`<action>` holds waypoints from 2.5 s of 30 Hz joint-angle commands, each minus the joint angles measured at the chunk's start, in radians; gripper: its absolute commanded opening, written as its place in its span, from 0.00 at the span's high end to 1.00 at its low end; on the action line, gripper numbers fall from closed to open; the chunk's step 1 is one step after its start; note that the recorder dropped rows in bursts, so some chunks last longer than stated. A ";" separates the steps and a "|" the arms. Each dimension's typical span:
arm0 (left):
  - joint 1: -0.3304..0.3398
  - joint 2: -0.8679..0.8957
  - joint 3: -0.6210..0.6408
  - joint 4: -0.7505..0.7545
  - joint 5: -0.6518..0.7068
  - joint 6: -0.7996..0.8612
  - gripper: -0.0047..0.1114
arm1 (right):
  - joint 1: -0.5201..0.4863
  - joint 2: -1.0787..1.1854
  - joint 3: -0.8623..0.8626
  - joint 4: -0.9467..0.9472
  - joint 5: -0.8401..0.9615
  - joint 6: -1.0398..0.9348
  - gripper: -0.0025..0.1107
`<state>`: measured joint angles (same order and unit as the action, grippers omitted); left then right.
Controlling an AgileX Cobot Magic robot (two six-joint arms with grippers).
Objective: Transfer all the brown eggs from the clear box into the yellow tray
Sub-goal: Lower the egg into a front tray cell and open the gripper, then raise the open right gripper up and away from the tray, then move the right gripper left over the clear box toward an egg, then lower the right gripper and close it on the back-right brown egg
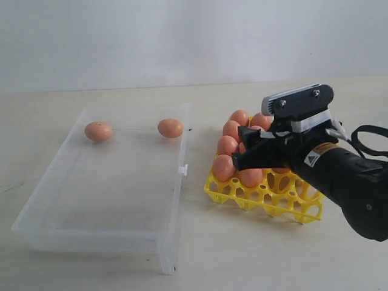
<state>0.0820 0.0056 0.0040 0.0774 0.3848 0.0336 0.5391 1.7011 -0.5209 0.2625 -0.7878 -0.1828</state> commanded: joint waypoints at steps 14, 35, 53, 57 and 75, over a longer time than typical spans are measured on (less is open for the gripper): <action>-0.006 -0.006 -0.004 -0.002 -0.006 -0.009 0.96 | -0.004 -0.235 -0.303 -0.011 0.631 -0.112 0.98; -0.006 -0.006 -0.004 -0.002 -0.006 -0.009 0.96 | 0.112 0.187 -1.030 -0.067 1.555 -0.234 0.98; -0.006 -0.006 -0.004 -0.002 -0.006 -0.009 0.96 | 0.105 0.594 -1.527 -0.195 1.798 -0.075 0.65; -0.006 -0.006 -0.004 -0.002 -0.006 -0.009 0.96 | 0.105 0.639 -1.573 -0.198 1.777 -0.079 0.47; -0.006 -0.006 -0.004 -0.002 -0.006 -0.009 0.96 | 0.099 0.726 -1.579 -0.371 1.653 -0.057 0.42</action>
<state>0.0820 0.0056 0.0040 0.0774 0.3848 0.0299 0.6444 2.4153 -2.0935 -0.0795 0.8866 -0.2472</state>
